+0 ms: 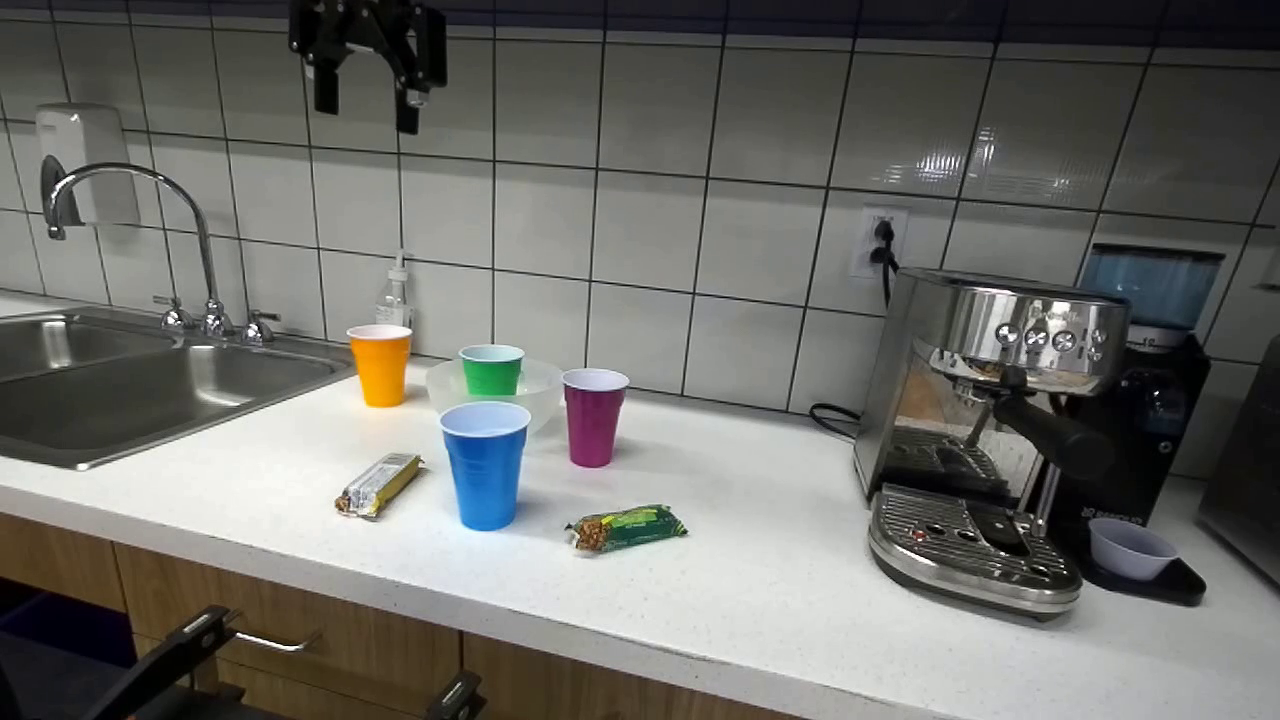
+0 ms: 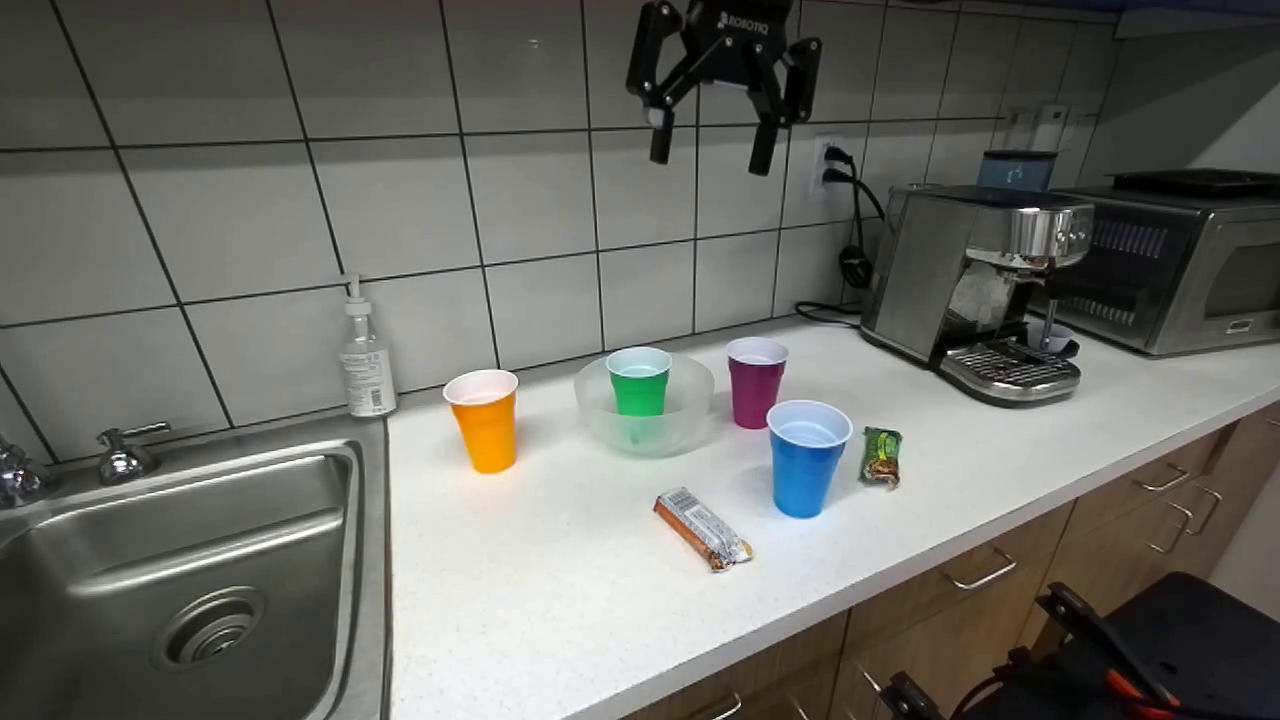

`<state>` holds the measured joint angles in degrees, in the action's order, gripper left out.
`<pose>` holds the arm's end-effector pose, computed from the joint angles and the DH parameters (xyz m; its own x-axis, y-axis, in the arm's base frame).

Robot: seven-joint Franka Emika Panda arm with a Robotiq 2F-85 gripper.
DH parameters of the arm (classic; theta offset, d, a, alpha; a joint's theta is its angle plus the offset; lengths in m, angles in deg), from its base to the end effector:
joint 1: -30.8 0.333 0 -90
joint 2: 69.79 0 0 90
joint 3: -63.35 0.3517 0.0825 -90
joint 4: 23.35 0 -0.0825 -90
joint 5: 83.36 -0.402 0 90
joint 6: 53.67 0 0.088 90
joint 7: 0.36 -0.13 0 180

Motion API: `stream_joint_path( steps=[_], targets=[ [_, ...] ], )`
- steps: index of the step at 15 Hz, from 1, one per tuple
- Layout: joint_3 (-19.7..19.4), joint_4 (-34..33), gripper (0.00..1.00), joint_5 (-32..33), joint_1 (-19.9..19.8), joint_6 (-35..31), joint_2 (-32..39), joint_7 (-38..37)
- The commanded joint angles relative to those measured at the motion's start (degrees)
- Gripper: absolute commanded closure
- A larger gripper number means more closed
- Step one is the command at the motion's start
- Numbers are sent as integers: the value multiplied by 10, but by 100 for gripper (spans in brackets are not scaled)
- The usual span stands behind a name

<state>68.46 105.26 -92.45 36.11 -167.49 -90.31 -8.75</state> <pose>0.4523 0.1000 0.5242 0.9965 -0.0306 0.0773 -0.0203 -0.9911 -0.1319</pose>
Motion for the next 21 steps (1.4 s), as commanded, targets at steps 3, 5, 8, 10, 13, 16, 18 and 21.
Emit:
stream_joint_path(
  steps=[3, 5, 8, 10, 13, 16, 18, 21],
  targets=[
    [19, 54, 0, 27, 1, -52, -33, 0],
    [23, 74, 0, 34, 1, -66, -38, -1],
    [24, 102, 0, 42, -2, -93, -41, -7],
    [22, 118, 0, 45, -6, -111, -38, -10],
    [15, 137, 0, 49, -13, -133, -31, -10],
    [7, 151, 0, 60, -25, -151, -23, -9],
    [0, 156, 0, 70, -35, -162, -15, -10],
    [-9, 161, 0, 82, -49, -177, -3, -14]
  ],
)
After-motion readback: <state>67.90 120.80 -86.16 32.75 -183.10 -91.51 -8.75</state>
